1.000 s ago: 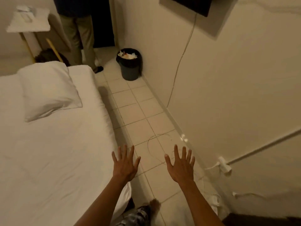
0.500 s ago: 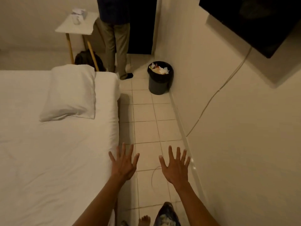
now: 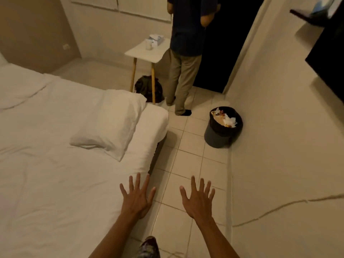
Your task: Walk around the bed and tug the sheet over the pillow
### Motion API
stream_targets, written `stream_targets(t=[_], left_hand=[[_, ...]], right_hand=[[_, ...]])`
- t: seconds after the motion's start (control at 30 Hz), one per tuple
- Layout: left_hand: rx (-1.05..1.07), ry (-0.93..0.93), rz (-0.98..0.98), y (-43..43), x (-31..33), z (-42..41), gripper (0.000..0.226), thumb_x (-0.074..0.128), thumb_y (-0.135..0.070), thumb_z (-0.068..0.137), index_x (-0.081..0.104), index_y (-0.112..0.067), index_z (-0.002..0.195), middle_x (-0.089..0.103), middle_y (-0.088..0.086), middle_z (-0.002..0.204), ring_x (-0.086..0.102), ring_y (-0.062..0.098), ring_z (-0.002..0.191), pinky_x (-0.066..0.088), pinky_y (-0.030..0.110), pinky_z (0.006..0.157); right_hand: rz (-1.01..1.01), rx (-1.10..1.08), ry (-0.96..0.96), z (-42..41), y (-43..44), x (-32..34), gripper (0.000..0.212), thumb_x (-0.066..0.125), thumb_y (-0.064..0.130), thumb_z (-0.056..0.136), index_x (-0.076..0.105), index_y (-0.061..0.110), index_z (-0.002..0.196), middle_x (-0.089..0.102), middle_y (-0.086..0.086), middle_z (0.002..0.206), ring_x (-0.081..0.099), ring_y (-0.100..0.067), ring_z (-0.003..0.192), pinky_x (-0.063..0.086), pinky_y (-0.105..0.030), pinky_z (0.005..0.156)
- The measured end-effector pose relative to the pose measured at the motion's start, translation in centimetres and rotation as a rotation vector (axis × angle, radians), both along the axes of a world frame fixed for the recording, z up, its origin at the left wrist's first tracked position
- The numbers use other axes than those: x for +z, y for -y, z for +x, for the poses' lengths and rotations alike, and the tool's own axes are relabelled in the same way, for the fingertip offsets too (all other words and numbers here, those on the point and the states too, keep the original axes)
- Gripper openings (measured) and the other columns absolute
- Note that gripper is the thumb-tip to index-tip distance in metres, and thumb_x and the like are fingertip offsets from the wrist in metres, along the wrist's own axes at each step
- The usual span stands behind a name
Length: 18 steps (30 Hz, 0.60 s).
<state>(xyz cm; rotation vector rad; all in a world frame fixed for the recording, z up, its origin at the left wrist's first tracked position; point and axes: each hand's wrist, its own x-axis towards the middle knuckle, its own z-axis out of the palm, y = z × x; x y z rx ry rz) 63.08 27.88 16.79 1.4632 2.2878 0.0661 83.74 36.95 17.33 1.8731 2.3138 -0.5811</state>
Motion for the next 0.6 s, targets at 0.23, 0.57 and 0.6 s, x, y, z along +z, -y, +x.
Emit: stream_targets(t=[0.23, 0.57, 0.6], left_hand=[[0.126, 0.008, -0.074, -8.6, -2.5, -4.8, 0.098, -0.030, -0.078, 0.061, -0.016, -0.039, 0.150, -0.021, 0.005, 0.160, -0.018, 0.035, 0.146, -0.014, 0.064, 0.109], [0.290, 0.073, -0.002, -27.4, -2.5, -14.3, 0.099, -0.030, -0.081, 0.059, -0.017, -0.040, 0.148, -0.031, 0.000, 0.148, -0.015, 0.033, 0.147, -0.012, 0.065, 0.112], [0.285, 0.078, -0.007, -28.7, -2.3, -14.7, 0.096, -0.028, -0.081, 0.061, -0.017, -0.041, 0.148, -0.031, -0.001, 0.148, -0.016, 0.032, 0.147, -0.013, 0.065, 0.111]], right_hand=[[0.046, 0.108, 0.021, -4.8, -15.0, -0.6, 0.081, 0.011, 0.073, 0.092, 0.003, 0.028, 0.159, 0.003, -0.014, 0.166, -0.008, -0.039, 0.151, -0.002, -0.057, 0.121], [0.033, 0.179, 0.024, -15.0, -32.8, 0.4, 0.093, -0.007, 0.079, 0.081, 0.000, 0.029, 0.158, -0.001, -0.012, 0.166, -0.013, -0.036, 0.151, -0.006, -0.055, 0.121], [0.028, 0.197, 0.032, -15.5, -34.2, 0.6, 0.101, -0.015, 0.082, 0.075, 0.000, 0.028, 0.158, -0.001, -0.012, 0.166, -0.013, -0.036, 0.151, -0.007, -0.054, 0.121]])
